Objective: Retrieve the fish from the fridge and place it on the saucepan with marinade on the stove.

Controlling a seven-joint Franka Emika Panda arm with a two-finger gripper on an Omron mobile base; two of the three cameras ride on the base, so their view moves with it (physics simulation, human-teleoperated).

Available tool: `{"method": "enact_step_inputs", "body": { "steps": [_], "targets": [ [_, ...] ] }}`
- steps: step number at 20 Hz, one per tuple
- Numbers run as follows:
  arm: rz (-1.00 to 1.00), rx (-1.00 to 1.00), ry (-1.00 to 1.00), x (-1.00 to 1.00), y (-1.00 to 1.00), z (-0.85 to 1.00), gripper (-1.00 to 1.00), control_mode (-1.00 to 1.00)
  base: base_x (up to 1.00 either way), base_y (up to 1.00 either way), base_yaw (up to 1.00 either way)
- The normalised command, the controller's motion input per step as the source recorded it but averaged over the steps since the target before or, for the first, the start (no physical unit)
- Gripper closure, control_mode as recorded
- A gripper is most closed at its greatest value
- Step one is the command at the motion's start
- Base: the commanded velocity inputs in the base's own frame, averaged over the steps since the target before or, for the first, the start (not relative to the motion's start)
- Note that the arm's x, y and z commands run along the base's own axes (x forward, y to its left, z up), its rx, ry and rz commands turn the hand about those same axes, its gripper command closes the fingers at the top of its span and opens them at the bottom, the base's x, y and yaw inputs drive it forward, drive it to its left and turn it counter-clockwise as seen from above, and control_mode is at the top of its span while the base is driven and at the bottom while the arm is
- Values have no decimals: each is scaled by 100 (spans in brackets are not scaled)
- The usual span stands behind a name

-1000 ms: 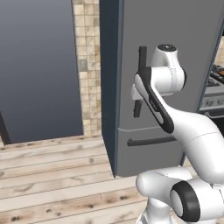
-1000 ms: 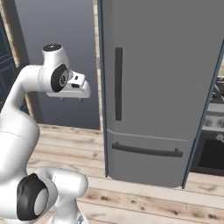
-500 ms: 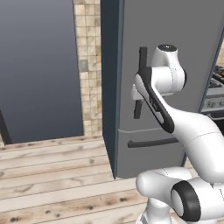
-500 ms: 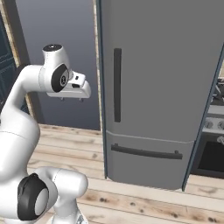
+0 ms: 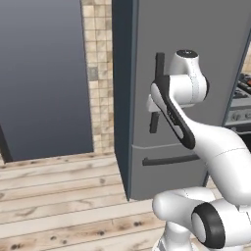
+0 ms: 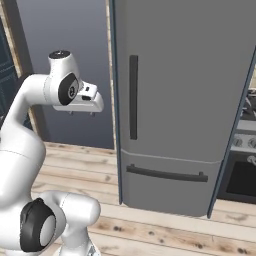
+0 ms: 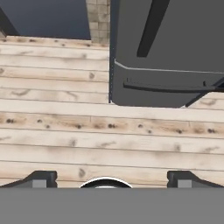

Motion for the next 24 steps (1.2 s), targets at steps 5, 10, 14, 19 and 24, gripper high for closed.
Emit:
{"method": "enact_step_inputs", "body": {
  "steps": [5, 10, 14, 19, 24],
  "targets": [
    [0, 0, 0, 0, 0, 0, -100, 100, 15, 0, -4],
    [0, 0, 0, 0, 0, 0, -100, 100, 17, 1, -4],
    [0, 0, 0, 35, 0, 0, -100, -100, 0, 0, 0],
    [0, 0, -16, 43, 0, 0, -100, -100, 0, 0, 0],
    [0, 1, -39, 22, -5, 0, -100, -100, 0, 0, 0]
  ]
}}
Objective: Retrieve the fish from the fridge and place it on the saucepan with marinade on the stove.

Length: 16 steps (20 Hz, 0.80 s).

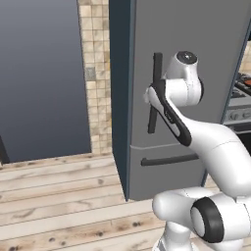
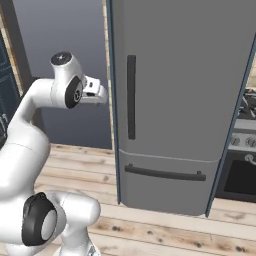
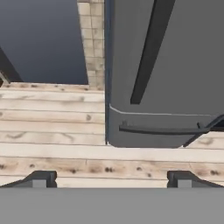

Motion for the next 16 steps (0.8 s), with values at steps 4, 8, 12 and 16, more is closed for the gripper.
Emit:
{"method": "enact_step_inputs", "body": {
  "steps": [4, 8, 12, 16],
  "targets": [
    [0, 0, -51, 0, -15, 0, -100, -100, 0, 0, 0],
    [0, 0, -49, 0, -31, 0, -100, -100, 0, 0, 0],
    [0, 1, -48, 0, -33, 0, -100, -100, 0, 0, 0],
    [0, 1, -39, 7, -26, 5, -100, -100, 0, 0, 0]
  ]
}}
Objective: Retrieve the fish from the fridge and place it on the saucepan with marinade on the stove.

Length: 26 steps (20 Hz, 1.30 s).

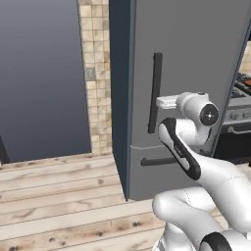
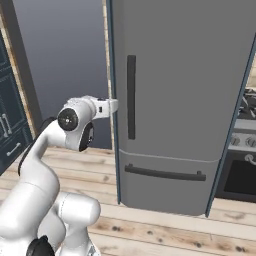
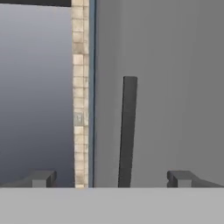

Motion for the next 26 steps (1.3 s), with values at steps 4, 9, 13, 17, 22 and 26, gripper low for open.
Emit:
{"method": "enact_step_inputs", "body": {
  "steps": [4, 9, 13, 17, 22, 26],
  "targets": [
    [0, 3, -31, 7, -18, 26, -100, -100, 0, 0, 0],
    [0, 2, -22, 2, -12, 35, -100, -100, 0, 0, 0],
    [0, 3, -2, 22, -7, 29, -100, -100, 0, 0, 0],
    [0, 3, 0, 37, -3, 36, -100, -100, 0, 0, 0],
    [0, 3, 0, 45, -4, 26, -100, -100, 0, 0, 0],
    [0, 0, 0, 41, 0, 6, -100, -100, 0, 0, 0]
  ]
}}
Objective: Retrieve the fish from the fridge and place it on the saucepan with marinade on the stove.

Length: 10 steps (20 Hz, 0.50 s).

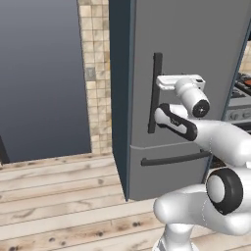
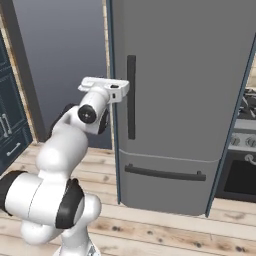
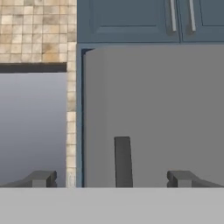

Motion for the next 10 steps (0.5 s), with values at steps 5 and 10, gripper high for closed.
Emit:
{"method": "enact_step_inputs", "body": {
  "steps": [5, 10],
  "targets": [
    [0, 0, 0, 55, 0, 0, -100, -100, 0, 0, 0],
    [0, 0, 0, 55, -5, 0, -100, -100, 0, 0, 0]
  ]
}}
